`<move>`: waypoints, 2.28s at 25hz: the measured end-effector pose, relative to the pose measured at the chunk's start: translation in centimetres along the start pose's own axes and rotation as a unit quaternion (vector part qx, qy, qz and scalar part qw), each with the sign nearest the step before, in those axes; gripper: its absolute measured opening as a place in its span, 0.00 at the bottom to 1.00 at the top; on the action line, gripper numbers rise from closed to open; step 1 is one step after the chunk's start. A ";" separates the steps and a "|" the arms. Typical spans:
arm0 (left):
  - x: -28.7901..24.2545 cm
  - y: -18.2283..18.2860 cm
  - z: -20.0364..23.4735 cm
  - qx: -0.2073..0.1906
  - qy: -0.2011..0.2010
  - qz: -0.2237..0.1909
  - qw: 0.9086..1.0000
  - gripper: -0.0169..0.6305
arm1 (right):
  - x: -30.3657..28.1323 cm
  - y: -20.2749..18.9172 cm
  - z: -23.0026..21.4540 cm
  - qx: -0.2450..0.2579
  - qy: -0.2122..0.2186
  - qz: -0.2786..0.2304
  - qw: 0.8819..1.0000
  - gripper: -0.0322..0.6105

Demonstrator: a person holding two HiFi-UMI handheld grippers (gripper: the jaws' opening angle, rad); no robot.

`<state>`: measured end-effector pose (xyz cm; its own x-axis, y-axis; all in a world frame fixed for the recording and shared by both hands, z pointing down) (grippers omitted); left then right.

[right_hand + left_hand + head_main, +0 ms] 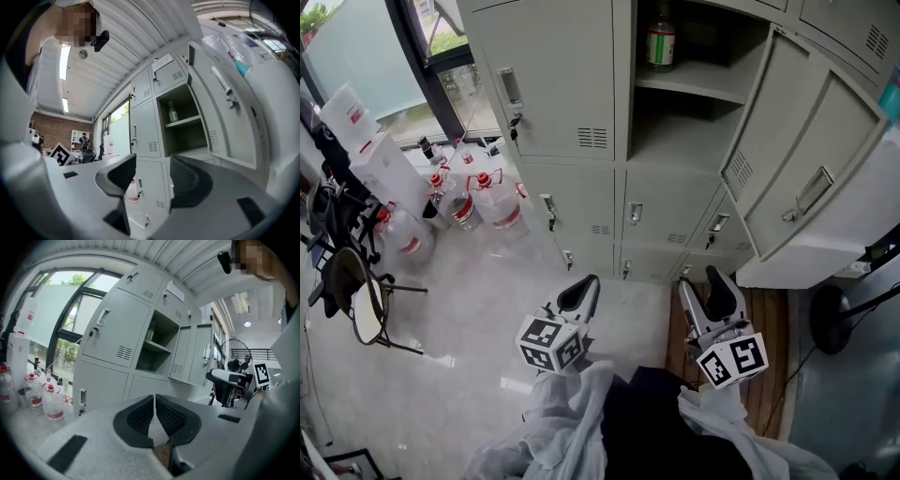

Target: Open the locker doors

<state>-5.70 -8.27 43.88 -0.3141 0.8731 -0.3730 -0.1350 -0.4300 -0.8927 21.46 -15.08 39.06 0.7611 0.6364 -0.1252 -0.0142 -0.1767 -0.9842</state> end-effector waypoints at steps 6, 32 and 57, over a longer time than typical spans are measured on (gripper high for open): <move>3.5 0.7 7.3 0.022 0.026 0.004 0.999 0.05 | -6.8 0.0 5.0 -0.004 0.029 0.024 0.999 0.38; 10.7 4.3 34.0 0.022 0.064 -0.007 0.998 0.05 | -34.4 -2.9 20.2 -0.081 0.095 0.097 0.988 0.38; 0.4 -3.6 41.2 0.097 0.089 0.065 0.989 0.05 | -48.3 -17.7 15.6 -0.046 0.002 0.207 0.977 0.38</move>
<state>-44.09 -15.83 57.36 -0.1718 0.8265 -0.5360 -0.2885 -0.5625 -0.7749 -25.12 -30.98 60.54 0.7046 0.4937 -0.5097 -0.2635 -0.4849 -0.8339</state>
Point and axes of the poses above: the fingertips, and each gripper's own axes: x backward along the fingers, z to its left, y out of its top, the point moved 9 cm from there along x, backward along the fingers, and after that the axes turned 12 degrees about z, right-handed, at the moved point
